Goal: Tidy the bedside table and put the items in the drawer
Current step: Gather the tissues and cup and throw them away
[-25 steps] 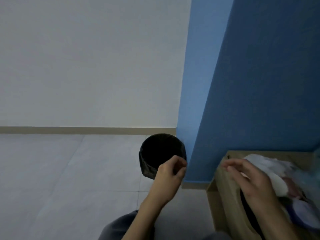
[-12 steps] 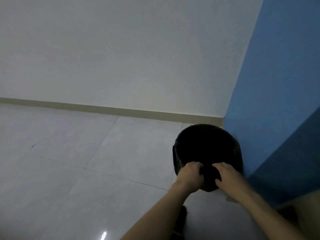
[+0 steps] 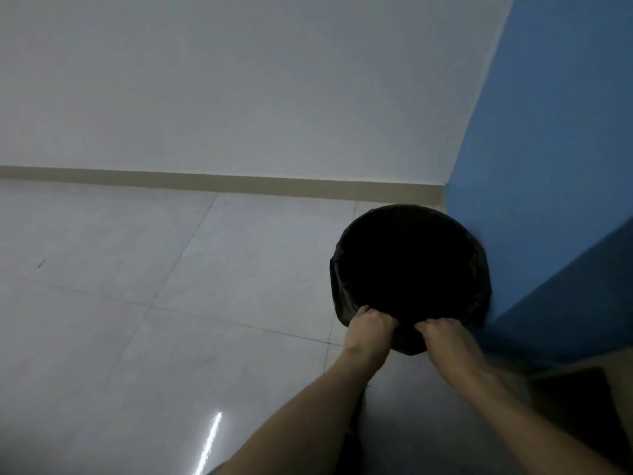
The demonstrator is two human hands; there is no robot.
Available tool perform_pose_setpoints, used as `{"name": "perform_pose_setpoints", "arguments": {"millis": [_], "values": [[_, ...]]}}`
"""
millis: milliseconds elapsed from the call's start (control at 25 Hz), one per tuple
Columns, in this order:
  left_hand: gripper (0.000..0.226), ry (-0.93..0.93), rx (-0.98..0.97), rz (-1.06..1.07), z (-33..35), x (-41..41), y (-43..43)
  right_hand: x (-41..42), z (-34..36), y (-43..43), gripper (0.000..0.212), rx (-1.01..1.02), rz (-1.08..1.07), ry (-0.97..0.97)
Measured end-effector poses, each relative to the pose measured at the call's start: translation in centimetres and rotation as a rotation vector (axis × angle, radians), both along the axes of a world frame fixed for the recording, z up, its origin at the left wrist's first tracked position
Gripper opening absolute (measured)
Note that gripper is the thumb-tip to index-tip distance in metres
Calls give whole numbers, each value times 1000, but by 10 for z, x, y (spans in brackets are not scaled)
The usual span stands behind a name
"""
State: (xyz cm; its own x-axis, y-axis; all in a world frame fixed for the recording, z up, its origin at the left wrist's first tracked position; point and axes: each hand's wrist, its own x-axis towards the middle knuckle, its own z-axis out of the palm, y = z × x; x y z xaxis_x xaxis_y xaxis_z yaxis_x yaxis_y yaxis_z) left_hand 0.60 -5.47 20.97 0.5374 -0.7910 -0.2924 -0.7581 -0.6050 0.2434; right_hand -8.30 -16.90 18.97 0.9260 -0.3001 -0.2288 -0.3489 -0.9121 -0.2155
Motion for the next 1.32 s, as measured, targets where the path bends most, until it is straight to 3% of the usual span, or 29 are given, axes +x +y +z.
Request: {"name": "perform_pose_setpoints", "arguments": {"millis": [200, 360, 600, 680, 840, 1040, 1120, 1200, 1320], "values": [[37, 93, 35, 12, 13, -54, 48, -53, 5, 45, 34, 37, -39, 91], [31, 187, 110, -19, 5, -114, 100, -121, 19, 99, 16, 106, -27, 203], [35, 232, 209, -65, 9, -165, 133, -180, 50, 139, 33, 284, -90, 341], [34, 268, 175, -68, 25, -172, 128, -184, 63, 142, 25, 263, -100, 318], [43, 347, -187, 70, 77, -165, 81, -175, 107, 106, 32, 194, -240, 23], [31, 282, -650, 24, 166, -182, -40, -203, 213, 6, 21, 0, -587, -803], [36, 303, -756, -42, 199, -204, -84, -241, 252, -25, 23, -82, -708, -961], [50, 320, -766, -172, 215, -221, -122, -279, 267, -51, 33, -157, -814, -936], [74, 292, -553, -379, 212, -234, -171, -313, 253, -74, 76, -145, -901, -573]]}}
